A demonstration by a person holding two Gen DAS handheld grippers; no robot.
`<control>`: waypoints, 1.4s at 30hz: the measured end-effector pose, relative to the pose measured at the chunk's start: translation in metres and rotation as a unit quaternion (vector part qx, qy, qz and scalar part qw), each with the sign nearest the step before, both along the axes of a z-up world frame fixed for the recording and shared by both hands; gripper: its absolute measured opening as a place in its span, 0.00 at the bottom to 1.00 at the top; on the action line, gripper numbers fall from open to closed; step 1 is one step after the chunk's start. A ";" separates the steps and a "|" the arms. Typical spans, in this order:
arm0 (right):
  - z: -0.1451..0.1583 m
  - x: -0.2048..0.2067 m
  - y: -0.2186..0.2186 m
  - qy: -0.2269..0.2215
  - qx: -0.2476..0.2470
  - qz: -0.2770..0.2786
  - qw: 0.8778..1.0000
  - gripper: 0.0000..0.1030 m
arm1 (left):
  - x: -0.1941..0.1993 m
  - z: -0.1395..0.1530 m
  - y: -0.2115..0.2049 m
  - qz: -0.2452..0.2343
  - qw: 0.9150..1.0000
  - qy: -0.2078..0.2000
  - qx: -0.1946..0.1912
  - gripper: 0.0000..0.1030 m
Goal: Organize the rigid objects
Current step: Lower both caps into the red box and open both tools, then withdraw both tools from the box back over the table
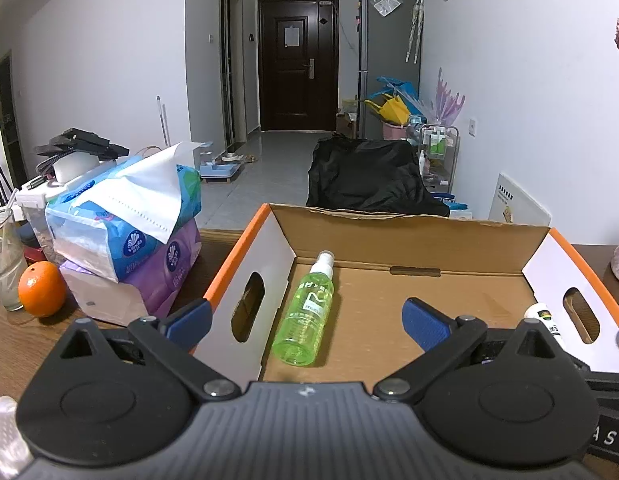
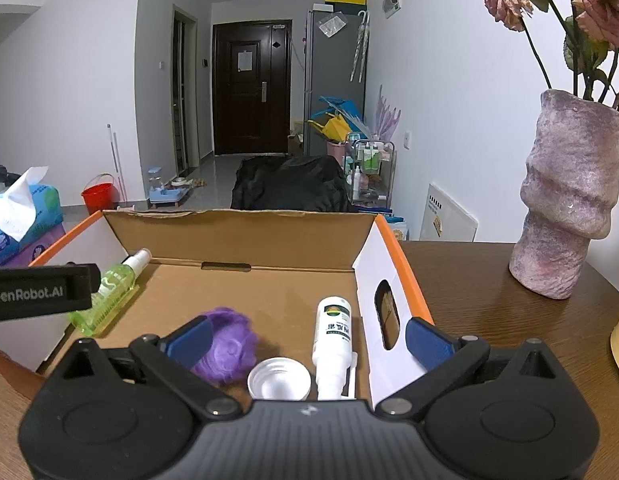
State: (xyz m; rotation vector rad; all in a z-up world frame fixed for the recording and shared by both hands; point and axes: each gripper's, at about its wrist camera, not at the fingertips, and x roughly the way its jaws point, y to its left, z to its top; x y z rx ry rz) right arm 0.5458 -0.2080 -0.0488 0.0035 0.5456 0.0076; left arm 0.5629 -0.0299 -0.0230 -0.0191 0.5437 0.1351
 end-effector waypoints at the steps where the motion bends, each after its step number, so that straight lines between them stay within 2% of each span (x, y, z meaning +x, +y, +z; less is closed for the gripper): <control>1: 0.001 0.000 0.000 -0.001 0.001 0.000 1.000 1.00 | 0.000 0.000 0.000 0.000 1.000 0.001 0.000 1.00; 18: 0.012 -0.023 0.003 -0.025 0.000 0.001 1.000 1.00 | -0.028 0.009 0.012 0.011 1.000 -0.011 -0.013 1.00; 31: 0.019 -0.063 0.010 -0.041 -0.001 0.014 0.999 1.00 | -0.063 0.013 0.022 0.020 1.000 -0.019 -0.010 1.00; 42: 0.022 -0.102 0.013 -0.046 0.002 0.019 0.999 1.00 | -0.108 0.015 0.031 0.024 0.999 -0.021 -0.012 1.00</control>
